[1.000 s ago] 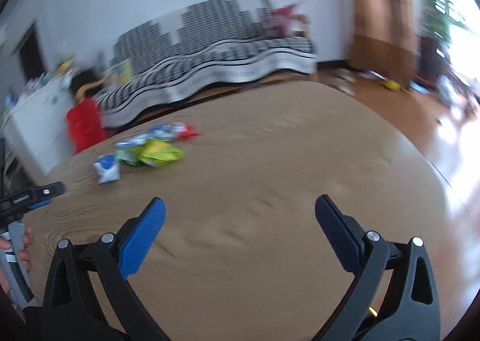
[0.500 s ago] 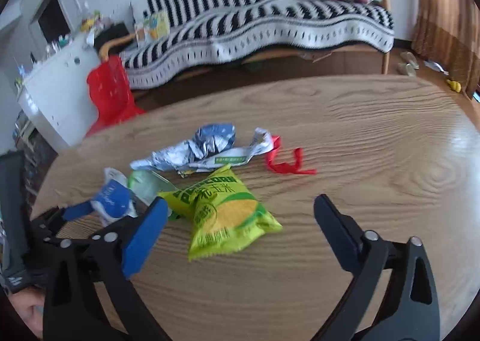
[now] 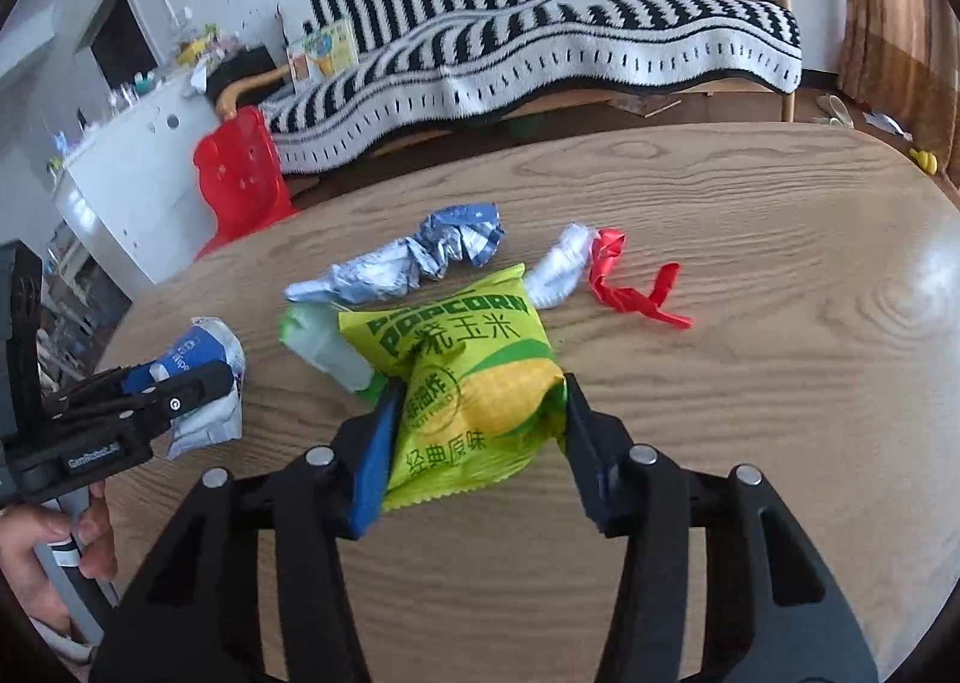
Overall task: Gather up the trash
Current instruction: 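Grasp the blue Baby Wipes pack with the left tool while the right tool grasps the popcorn bag, then carry the wipes pack and popcorn bag to the bin and release both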
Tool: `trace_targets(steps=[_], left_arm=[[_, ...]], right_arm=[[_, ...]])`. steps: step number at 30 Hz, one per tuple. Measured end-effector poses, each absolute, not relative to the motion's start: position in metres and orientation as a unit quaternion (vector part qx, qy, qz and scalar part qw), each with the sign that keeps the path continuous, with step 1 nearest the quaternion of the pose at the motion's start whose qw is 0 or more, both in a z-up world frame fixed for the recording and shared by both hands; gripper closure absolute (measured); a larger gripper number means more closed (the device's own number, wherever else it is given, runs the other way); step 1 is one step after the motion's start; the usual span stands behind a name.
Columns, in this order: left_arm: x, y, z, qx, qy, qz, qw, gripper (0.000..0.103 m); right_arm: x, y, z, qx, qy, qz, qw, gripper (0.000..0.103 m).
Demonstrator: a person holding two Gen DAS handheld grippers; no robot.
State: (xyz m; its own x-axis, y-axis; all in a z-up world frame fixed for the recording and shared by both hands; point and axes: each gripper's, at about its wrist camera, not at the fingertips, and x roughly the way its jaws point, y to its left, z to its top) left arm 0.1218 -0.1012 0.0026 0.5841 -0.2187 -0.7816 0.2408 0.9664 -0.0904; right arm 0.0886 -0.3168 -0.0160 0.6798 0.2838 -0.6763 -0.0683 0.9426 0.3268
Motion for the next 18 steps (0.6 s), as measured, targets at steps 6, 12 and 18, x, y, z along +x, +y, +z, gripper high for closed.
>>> trace_targets(steps=[6, 12, 18], left_arm=[[0.114, -0.098, 0.006, -0.004, 0.443, -0.154, 0.883, 0.047], [0.115, -0.098, 0.004, 0.015, 0.443, -0.154, 0.883, 0.047], [0.118, -0.093, 0.004, 0.009, 0.446, -0.151, 0.882, 0.047]], right_arm=[[0.071, -0.321, -0.004, 0.157, 0.367, 0.092, 0.912, 0.053], [0.076, -0.309, -0.004, 0.151, 0.369, 0.101, 0.911, 0.053], [0.081, -0.306, -0.007, 0.147, 0.379, 0.103, 0.908, 0.053]])
